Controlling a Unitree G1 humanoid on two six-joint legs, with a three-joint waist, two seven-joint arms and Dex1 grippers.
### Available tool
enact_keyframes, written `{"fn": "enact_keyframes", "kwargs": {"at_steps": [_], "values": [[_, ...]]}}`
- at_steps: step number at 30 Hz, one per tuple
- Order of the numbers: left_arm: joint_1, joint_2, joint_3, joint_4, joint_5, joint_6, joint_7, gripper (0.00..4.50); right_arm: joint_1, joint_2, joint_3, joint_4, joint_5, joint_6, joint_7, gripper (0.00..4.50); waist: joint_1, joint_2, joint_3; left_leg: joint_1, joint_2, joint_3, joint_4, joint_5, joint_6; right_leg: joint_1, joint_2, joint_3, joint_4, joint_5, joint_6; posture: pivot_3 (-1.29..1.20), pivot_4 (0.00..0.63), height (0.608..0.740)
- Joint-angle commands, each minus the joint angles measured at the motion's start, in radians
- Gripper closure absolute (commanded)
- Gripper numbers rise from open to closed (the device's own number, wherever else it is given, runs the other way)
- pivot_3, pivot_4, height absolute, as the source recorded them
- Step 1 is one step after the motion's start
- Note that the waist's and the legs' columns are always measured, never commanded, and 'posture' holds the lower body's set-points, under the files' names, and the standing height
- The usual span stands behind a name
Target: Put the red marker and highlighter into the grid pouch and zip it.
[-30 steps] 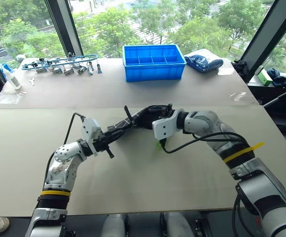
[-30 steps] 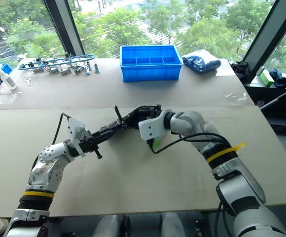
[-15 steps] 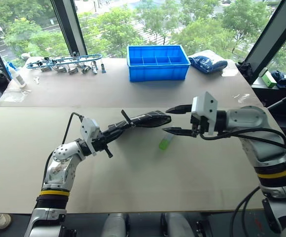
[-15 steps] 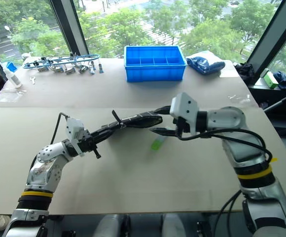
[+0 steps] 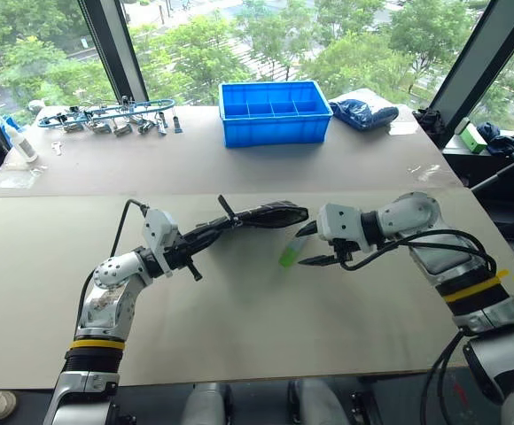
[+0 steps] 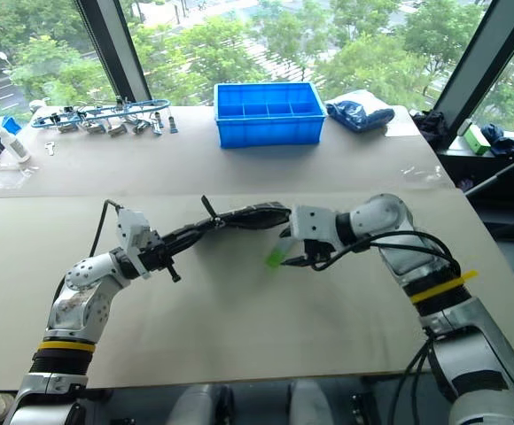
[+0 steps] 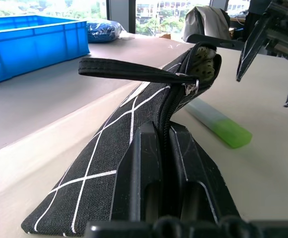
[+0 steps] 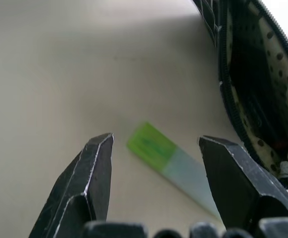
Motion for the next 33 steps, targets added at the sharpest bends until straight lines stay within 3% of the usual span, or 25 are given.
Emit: {"fn": "enact_keyframes", "kwargs": {"at_steps": [1,7,15,33], "values": [[0.010,-0.001,0.022,-0.047,-0.008,-0.018,0.021,4.50,-0.094,0.010,0.040,0.197,-0.087,-0.168,0.071,1.46,0.002,0.000,0.000,0.000,0.000,0.000,0.000,0.000,0.000,0.000,0.000,0.000,0.000,0.000,0.000,0.00,0.150,0.740],[0.054,0.002,0.032,-0.088,-0.009,-0.015,0.046,4.50,-0.260,0.103,0.092,0.506,-0.206,-0.364,0.077,1.46,-0.006,0.000,0.000,-0.001,0.001,0.001,0.000,0.002,-0.003,-0.001,0.000,0.000,0.000,0.000,0.000,0.00,0.150,0.740],[0.080,0.002,0.043,-0.112,-0.007,-0.017,0.071,4.50,-0.406,0.221,0.083,0.716,-0.274,-0.476,0.043,1.46,-0.007,0.001,0.000,0.000,0.001,0.001,-0.001,0.005,-0.008,-0.001,0.000,0.000,0.001,0.000,-0.001,0.00,0.150,0.740],[0.137,-0.005,0.059,-0.177,-0.011,-0.020,0.126,4.50,-0.391,0.302,0.216,0.865,-0.504,-0.631,0.000,1.46,-0.009,0.001,0.000,0.005,0.001,0.001,-0.004,0.005,-0.008,0.001,-0.001,0.000,0.002,-0.001,-0.002,0.00,0.150,0.740]]}}
